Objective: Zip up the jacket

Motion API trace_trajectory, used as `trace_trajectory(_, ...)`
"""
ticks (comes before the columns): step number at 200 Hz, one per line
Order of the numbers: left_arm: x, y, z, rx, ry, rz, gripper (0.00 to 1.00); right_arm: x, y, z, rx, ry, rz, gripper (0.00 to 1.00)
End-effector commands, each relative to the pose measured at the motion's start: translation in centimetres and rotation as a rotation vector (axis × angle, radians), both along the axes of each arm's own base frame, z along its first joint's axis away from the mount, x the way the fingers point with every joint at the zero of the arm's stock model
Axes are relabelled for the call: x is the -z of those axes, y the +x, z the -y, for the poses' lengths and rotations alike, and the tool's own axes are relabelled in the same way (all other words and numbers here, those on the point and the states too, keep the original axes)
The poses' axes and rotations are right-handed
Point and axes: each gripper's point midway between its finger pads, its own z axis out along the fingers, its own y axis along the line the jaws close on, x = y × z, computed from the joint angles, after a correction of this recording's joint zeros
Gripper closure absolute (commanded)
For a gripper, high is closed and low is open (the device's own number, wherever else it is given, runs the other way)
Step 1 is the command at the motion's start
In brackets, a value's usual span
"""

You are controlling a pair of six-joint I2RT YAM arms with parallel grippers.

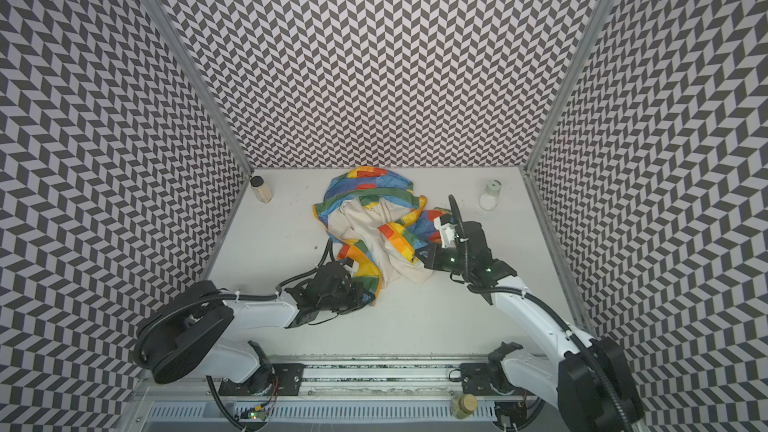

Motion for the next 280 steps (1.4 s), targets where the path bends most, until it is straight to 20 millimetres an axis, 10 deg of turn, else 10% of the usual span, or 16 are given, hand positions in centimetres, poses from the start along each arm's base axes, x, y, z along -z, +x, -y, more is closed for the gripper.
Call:
trace_trajectory(1, -2.0, 1.2, -1.6, -0.017, 0.092, 0.061, 1.00, -1.5, 1.1, 0.4, 0.016, -0.043, 0.060, 1.00)
trace_trajectory(90, -11.9, 6.4, -6.1, -0.133, 0.287, 0.297, 1.00, -1.1, 4.3, 4.7, 0.249, -0.234, 0.004, 1.00)
trace_trajectory(167, -16.4, 8.1, -9.4, -0.314, 0.134, 0.427, 1.00, -3.3, 4.6, 6.1, 0.302, -0.084, 0.143, 1.00)
trace_trajectory(211, -17.9, 8.0, -8.1, -0.273, -0.047, 0.433, 1.00, -6.0, 3.0, 1.4, 0.023, 0.119, 0.190, 1.00)
trace_trajectory(246, -22.8, 7.8, -7.5, -0.274, -0.201, 0.556, 1.00, -7.6, 3.4, -0.5, -0.050, 0.273, 0.163, 1.00)
trace_trajectory(280, -27.4, 7.8, -6.2, -0.227, -0.340, 0.647, 1.00, -13.4, 1.4, -2.6, -0.198, 0.495, 0.361, 1.00)
